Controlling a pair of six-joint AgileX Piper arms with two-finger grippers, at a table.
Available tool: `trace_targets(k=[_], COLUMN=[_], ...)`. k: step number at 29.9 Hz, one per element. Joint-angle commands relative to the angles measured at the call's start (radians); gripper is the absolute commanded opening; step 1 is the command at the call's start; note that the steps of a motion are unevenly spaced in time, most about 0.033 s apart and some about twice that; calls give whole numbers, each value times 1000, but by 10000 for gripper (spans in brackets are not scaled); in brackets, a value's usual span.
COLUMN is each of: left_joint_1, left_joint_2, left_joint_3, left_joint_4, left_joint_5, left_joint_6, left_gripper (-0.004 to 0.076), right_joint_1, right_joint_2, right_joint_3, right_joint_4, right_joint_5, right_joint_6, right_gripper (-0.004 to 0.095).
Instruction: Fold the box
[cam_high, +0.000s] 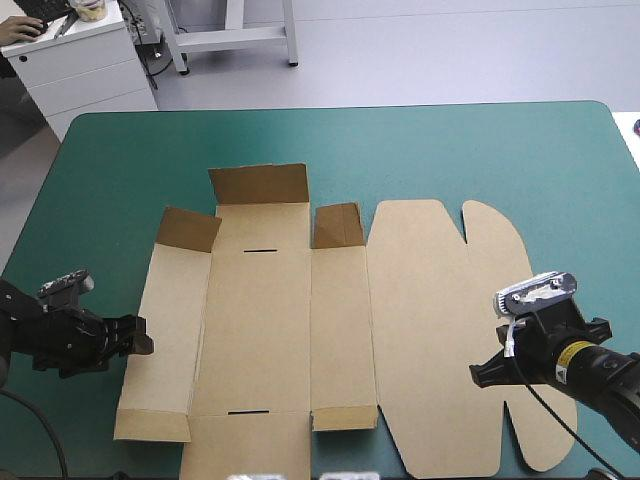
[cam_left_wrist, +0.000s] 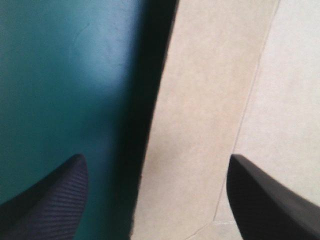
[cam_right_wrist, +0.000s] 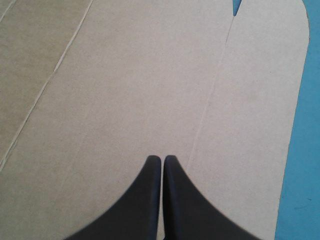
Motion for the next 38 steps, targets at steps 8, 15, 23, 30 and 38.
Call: trace_targets(k=[8,15,23,30,38], left_joint_1=[0,-36,-136,-136,-136], left_joint_2=[-17,-17,-17,-17,-17], left_joint_3=[-4,117,136,129,129], left_joint_4=[-66,-155,-221,-296,-319], left_joint_5=[-9,-65,-57,-37,-14], left_joint_6=[62,185,271,278,278], left_gripper=[492,492,492,442,-8], right_joint_1=[-5,-5,-5,-5,-5], right_joint_2=[-1,-1,-1,-1,-1], right_joint_3=[-26,-26,-26,-26,-26], right_joint_4=[-16,-16,-16,-16,-16], right_joint_5=[-54,-59,-52,-38,-35], right_joint_6=[-19,-19,-19,-19,-19], right_gripper=[-1,-1,-1,-1,-1])
